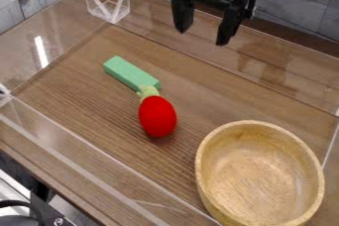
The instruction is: Move the red fruit to the right
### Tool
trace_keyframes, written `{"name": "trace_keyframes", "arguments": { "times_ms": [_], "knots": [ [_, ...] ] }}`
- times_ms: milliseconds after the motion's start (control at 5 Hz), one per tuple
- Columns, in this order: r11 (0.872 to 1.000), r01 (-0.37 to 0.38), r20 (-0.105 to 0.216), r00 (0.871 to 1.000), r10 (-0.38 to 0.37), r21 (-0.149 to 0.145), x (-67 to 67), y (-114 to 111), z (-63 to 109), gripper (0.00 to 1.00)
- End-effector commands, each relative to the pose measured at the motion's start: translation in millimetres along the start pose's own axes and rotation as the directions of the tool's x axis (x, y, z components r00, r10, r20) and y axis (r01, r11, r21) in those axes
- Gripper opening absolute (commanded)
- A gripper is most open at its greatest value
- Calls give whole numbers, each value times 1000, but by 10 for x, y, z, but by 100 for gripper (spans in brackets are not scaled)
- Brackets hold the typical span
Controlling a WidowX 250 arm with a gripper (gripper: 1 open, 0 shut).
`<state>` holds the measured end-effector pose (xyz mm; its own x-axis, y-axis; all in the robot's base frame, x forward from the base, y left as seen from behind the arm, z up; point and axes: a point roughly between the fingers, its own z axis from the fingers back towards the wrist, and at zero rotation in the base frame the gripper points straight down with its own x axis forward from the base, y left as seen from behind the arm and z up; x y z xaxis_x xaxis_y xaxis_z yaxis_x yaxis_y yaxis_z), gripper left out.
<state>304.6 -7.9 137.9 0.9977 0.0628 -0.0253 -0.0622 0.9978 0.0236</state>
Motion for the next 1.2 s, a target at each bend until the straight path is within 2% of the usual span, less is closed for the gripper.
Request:
{"name": "trace_keyframes", "arguments": {
  "times_ms": [0, 200, 400, 800, 1000],
  "knots": [
    [1000, -10, 23, 1000, 10, 9, 60, 25, 118, 100],
    [1000, -27, 12, 1000, 26, 10, 10, 97, 137, 100],
    [999, -42, 8, 999, 42, -3, -40, 151, 176, 100],
    [999, 2, -12, 1000, -2, -35, -19, 15, -2, 100],
    [998, 55, -6, 998, -55, -28, -163, -19, 79, 100]
  ]
}}
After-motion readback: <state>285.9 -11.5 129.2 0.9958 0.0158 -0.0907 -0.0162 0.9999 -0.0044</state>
